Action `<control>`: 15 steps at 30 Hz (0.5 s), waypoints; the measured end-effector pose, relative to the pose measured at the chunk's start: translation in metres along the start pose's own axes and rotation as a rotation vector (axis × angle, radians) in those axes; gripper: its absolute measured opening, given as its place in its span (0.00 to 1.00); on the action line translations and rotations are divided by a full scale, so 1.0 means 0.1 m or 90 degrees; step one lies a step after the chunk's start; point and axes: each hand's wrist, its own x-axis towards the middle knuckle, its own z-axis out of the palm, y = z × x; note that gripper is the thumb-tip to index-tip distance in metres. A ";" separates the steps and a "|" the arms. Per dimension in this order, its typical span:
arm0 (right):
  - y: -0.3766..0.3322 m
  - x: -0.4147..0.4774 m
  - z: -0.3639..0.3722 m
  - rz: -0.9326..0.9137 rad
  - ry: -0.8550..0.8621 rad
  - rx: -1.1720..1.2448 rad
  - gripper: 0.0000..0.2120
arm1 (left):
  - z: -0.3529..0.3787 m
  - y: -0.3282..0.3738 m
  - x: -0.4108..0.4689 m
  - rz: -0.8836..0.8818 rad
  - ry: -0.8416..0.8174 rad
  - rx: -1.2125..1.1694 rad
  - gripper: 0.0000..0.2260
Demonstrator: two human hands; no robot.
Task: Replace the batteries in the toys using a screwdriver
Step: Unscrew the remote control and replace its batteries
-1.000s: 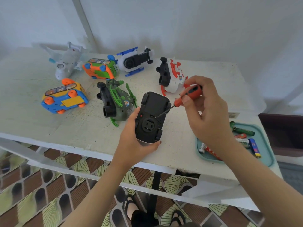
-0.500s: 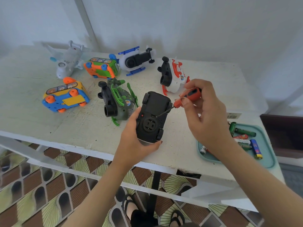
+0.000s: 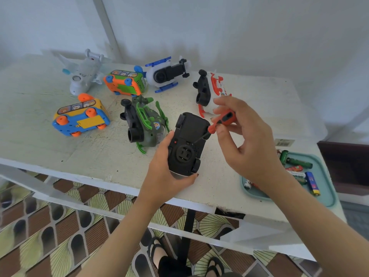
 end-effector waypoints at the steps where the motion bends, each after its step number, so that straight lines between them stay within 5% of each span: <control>1: -0.01 0.01 0.00 -0.007 0.007 -0.002 0.16 | 0.00 0.00 0.00 -0.002 0.001 0.000 0.46; 9: 0.00 0.04 0.01 -0.073 0.148 -0.064 0.12 | 0.01 -0.01 0.00 0.000 -0.004 0.005 0.46; 15: -0.01 0.00 -0.01 0.019 0.123 0.062 0.07 | 0.02 0.00 0.00 -0.008 -0.002 -0.004 0.46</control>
